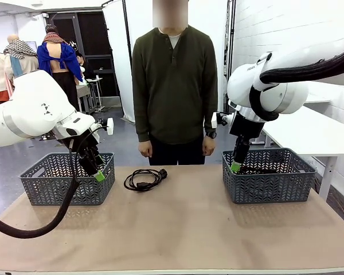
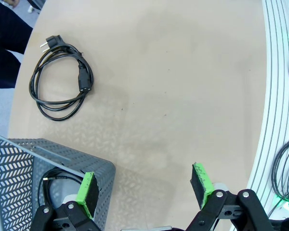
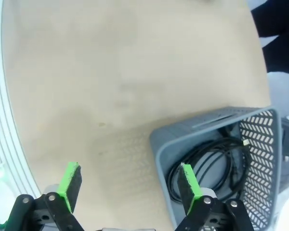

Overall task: Organize the cables according to human instructions.
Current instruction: Pick up a bundle of cables and place it in the basket indicated by the human.

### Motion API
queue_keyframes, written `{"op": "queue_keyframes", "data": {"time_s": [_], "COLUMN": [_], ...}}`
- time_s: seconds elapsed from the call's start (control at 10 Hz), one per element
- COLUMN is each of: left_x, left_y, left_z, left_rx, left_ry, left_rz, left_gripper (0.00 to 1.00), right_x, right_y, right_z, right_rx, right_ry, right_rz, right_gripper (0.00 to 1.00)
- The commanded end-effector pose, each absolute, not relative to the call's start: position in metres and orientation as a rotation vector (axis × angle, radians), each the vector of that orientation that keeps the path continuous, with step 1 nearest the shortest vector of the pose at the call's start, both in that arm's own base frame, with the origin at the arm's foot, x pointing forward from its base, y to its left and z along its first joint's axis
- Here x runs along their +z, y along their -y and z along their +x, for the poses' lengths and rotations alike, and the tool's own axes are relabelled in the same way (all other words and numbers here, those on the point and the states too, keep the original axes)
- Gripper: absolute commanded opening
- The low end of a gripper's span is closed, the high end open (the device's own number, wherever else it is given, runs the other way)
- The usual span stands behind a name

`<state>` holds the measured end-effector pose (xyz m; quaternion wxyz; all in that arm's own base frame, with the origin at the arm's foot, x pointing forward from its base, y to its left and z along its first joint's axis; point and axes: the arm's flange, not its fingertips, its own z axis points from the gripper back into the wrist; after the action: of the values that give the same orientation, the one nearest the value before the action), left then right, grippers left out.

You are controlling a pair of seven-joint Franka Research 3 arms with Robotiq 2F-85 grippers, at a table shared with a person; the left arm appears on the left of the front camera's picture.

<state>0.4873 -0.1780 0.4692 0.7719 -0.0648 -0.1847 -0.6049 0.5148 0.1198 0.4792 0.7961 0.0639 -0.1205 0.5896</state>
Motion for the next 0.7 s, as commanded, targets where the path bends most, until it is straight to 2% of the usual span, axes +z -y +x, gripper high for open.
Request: {"op": "queue_keyframes", "data": {"time_s": [0.0,0.4,0.6], "left_x": [0.47,0.47,0.47], "left_y": [0.178,0.178,0.178], "left_z": [0.487,0.487,0.487], "left_rx": [-1.309,-1.309,-1.309], "left_ry": [0.401,0.401,0.401], "left_rz": [-0.139,-0.139,-0.139], "left_gripper": [1.0,1.0,1.0], "right_x": [0.483,0.483,0.481], "right_y": [-0.114,-0.109,-0.122], "right_z": [0.522,0.519,0.504], "right_rx": [1.236,1.244,1.106], "right_ry": [0.26,0.268,0.232], "right_rz": [0.137,0.134,0.082], "right_gripper": [1.0,1.0,1.0]}}
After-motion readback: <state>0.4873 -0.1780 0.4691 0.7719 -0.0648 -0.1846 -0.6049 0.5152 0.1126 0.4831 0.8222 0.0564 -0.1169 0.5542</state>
